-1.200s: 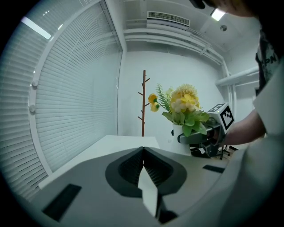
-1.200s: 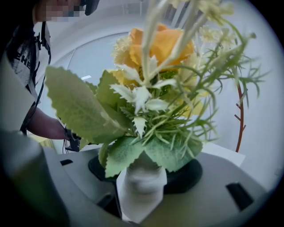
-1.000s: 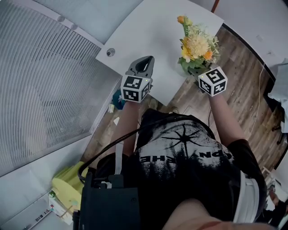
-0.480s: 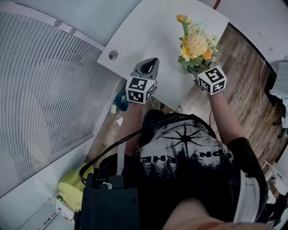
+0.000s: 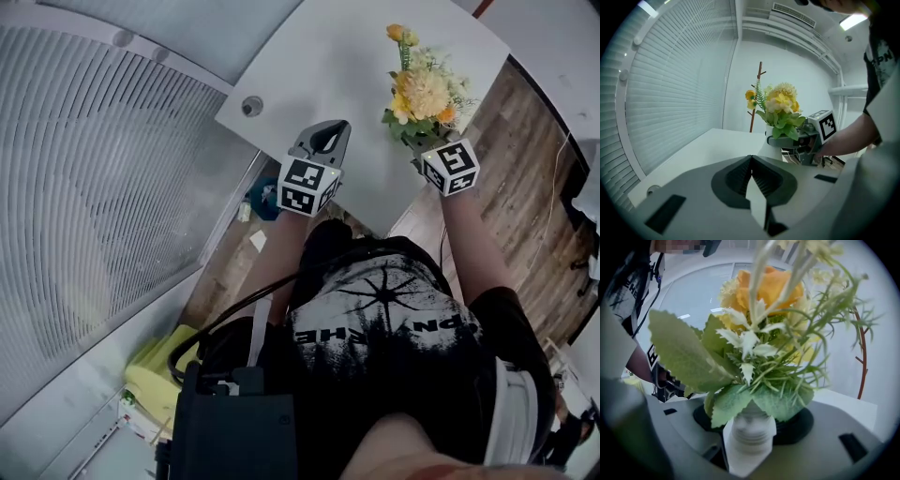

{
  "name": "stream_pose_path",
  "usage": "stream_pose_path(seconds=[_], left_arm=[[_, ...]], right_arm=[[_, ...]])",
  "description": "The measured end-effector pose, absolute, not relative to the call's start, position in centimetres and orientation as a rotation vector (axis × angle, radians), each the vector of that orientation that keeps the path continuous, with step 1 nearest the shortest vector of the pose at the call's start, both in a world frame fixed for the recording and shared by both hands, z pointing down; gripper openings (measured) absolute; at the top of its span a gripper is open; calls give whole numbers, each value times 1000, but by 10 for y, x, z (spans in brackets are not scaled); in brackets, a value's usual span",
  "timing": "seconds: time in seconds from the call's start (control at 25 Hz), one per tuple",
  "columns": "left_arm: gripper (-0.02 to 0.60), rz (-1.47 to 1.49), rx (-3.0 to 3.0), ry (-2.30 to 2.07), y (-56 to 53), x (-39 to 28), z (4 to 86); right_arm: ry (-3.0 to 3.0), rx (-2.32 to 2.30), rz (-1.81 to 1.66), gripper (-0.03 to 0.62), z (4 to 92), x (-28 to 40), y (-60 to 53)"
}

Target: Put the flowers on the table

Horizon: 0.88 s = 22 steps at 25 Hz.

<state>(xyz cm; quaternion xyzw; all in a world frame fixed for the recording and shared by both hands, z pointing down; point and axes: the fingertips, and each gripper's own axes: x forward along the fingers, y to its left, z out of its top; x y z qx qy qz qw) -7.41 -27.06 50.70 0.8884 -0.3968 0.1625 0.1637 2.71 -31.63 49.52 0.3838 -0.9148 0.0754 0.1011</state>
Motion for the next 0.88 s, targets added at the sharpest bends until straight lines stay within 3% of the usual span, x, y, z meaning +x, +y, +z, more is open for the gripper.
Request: stream_pose_path(seconds=[0.88], left_arm=[[12,539,2527,-1051,-267,-74,522]], right_arm=[[-2771,1161,154,253,501,15,-347]])
